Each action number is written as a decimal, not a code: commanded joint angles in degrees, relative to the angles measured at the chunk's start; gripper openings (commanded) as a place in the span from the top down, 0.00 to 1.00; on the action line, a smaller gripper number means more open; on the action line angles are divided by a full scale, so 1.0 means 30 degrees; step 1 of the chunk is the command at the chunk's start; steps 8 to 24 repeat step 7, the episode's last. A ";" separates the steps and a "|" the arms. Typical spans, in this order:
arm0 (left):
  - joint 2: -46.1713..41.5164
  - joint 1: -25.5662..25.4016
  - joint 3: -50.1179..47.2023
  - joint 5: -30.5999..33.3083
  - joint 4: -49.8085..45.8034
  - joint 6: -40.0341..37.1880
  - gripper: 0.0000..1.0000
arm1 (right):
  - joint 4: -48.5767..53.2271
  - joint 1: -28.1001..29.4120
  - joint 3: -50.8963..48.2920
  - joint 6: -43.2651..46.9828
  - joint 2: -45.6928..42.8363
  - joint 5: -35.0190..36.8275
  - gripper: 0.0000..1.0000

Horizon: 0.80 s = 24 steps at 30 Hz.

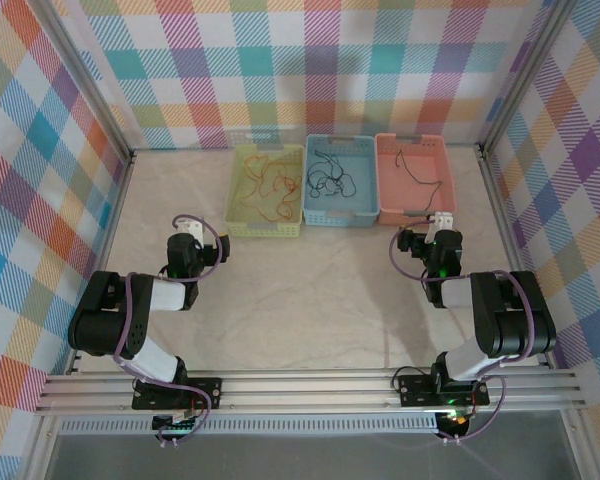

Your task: Untangle the cables

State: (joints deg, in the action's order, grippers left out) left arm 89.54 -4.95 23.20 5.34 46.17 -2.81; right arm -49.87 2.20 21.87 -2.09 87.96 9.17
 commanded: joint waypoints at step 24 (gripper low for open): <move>0.0011 0.0211 0.0323 -0.0316 -0.0079 0.0123 0.00 | 0.0568 -0.0432 0.0490 0.0457 0.0013 -0.2745 0.00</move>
